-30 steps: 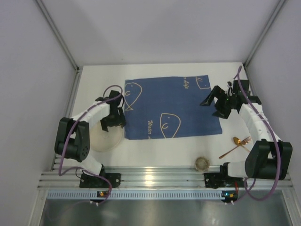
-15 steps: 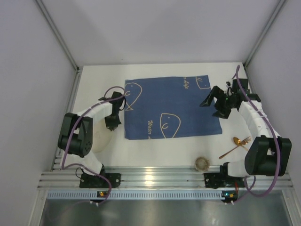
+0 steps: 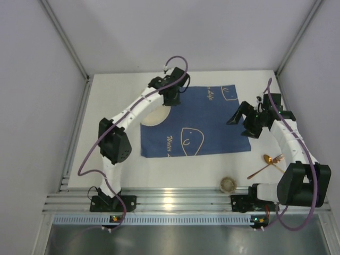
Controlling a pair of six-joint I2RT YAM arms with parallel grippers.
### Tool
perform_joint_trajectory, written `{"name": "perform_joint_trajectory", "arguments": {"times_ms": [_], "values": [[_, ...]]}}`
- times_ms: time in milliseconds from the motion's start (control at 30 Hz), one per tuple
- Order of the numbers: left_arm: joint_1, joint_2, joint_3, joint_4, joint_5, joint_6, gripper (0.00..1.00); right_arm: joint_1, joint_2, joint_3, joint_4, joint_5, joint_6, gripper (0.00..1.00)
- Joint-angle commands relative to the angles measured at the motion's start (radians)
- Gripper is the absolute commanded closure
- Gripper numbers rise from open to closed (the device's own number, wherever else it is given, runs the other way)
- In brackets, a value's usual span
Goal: Set the dinner table for one person
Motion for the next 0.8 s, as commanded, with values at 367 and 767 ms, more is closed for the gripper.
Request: {"name": "perform_joint_trajectory", "arguments": {"times_ms": [367, 767], "values": [[-0.304, 0.424, 0.424, 0.026, 0.042, 0.099, 1.00, -0.010, -0.287, -0.169, -0.147, 0.118, 0.032, 0.00], [-0.307, 0.290, 0.343, 0.118, -0.087, 0.053, 0.02, -0.009, -0.304, -0.247, -0.263, 0.067, -0.042, 0.00]]}}
